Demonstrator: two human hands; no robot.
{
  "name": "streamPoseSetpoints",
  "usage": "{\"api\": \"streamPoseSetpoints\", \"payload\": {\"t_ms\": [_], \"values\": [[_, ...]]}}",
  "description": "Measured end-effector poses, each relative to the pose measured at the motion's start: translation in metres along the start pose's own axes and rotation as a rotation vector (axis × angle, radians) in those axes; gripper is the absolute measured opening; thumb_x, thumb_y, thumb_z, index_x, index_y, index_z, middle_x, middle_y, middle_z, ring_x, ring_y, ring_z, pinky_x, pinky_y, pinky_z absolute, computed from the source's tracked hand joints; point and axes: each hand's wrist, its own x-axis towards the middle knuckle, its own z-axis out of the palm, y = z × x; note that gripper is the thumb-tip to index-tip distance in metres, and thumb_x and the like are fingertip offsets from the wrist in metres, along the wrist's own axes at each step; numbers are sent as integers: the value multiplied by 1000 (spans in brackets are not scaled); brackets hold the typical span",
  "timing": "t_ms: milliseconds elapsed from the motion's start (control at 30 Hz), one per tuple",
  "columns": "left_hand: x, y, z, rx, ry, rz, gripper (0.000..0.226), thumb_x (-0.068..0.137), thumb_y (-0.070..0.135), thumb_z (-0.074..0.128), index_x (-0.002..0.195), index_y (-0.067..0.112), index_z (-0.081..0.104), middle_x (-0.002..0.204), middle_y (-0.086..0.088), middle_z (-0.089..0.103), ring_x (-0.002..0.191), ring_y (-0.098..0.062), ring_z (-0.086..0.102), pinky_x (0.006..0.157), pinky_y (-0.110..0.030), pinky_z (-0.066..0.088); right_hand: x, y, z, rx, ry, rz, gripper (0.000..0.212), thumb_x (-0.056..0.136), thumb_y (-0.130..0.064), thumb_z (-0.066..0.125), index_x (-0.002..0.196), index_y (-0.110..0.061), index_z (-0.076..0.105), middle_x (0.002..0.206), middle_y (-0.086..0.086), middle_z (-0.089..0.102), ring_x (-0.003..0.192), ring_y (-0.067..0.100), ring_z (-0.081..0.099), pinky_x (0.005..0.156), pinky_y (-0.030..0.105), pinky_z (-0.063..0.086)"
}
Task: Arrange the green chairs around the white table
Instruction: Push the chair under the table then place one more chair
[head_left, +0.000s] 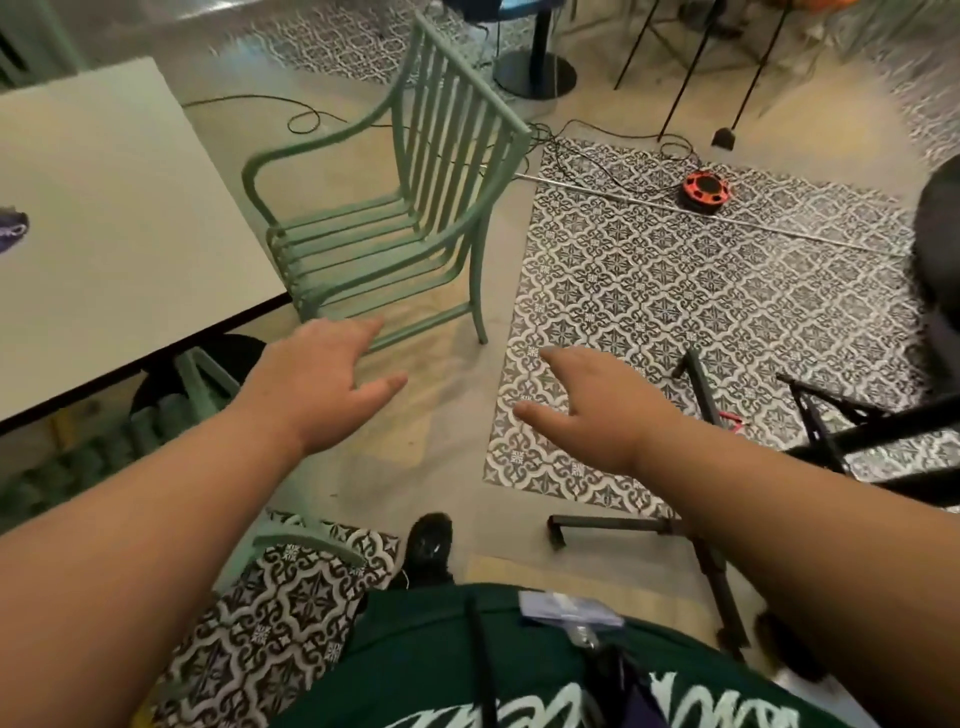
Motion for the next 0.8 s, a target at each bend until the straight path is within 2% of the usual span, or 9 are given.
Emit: {"api": "streamPoseSetpoints", "payload": {"t_ms": [200,367,467,633,800], "values": [[118,-24,-26,22,31,18,76,94,66,48,159,29,36,157,-1,50,143,-26,44,112,-48,42,107,27,-43,-19,46,12,86,96,-70,45,161,-15,30,160,6,42,147,23,37,121,39,28],[214,-36,-54,44,8,33,80,92,73,41,160,30,34,158,-1,48,144,-26,44,115,-50,41,189,47,-81,5,77,25,84,97,-68,46,160,-15,31,159,6,43,146,23,38,120,38,30],[259,-31,-65,50,2,37,78,94,70,44,160,31,32,160,1,46,145,-24,42,116,-51,40,227,66,-100,12,66,20,83,97,-66,47,160,-15,31,160,6,42,147,23,37,121,37,28],[339,-9,-64,61,-4,-37,77,94,69,42,160,32,31,159,2,46,145,-23,41,115,-49,41,301,119,-130,-14,53,-18,83,97,-67,46,161,-16,30,159,5,44,146,22,38,120,37,29],[407,21,-51,14,24,-177,77,95,68,46,160,30,33,160,1,46,146,-24,42,117,-49,38,384,179,-163,-49,10,-148,82,95,-70,44,159,-19,33,155,4,49,142,21,44,118,40,35]]}}
